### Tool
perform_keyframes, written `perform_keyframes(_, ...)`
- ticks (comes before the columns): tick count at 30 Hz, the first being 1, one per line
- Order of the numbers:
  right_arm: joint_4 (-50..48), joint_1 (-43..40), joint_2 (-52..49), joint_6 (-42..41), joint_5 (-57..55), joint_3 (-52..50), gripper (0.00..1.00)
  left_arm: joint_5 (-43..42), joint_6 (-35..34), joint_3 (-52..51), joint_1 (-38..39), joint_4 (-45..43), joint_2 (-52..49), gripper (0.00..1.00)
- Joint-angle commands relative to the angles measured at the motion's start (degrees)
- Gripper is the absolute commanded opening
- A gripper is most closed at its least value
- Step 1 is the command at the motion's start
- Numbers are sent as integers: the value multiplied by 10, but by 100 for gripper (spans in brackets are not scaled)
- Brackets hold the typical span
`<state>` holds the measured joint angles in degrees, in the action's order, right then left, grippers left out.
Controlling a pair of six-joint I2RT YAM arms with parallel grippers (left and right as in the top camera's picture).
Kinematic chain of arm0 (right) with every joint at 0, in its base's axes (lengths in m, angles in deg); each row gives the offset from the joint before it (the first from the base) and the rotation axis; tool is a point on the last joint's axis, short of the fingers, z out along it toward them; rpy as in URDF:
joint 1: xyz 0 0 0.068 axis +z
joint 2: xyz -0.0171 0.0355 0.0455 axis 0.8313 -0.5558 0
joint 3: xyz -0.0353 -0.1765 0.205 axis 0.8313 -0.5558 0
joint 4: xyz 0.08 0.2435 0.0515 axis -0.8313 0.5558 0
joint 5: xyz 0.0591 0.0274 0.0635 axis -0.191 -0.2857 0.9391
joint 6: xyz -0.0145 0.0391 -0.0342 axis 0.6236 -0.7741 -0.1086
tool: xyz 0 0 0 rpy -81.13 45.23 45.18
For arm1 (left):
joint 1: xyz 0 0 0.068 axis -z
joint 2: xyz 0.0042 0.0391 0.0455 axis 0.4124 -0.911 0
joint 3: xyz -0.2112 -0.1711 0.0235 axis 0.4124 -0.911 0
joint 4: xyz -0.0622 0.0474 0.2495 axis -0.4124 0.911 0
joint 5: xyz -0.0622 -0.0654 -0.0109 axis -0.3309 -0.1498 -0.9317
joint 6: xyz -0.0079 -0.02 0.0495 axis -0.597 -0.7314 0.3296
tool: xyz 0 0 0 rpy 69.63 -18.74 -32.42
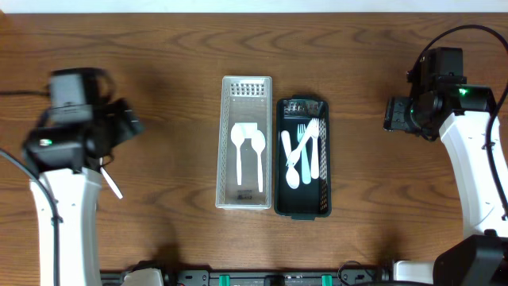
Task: Pack container
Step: 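Place the spoon into the grey basket and withdraw left gripper, then lower the left gripper onto a third white spoon and grasp it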
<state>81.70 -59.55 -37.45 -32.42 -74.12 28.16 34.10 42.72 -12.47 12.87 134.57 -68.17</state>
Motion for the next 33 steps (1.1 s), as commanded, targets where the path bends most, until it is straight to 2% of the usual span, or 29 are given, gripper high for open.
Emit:
perform_keyframes(1,0,-4,-1,6,0,-2,68,-89,16,-34,-79,-18,-48,98)
perform_keyframes(6,2,-4,-1,6,0,-2,68,-121,29,-58,-146,-54,-152,98)
perform_keyframes(16,5,-4,-1,6,0,-2,68,-131,64,-58,-180,-89,-301,98)
perform_keyframes(33,4,-4,-1,10,0,-2,69,-132,74,-59,-180,-118,-399,98)
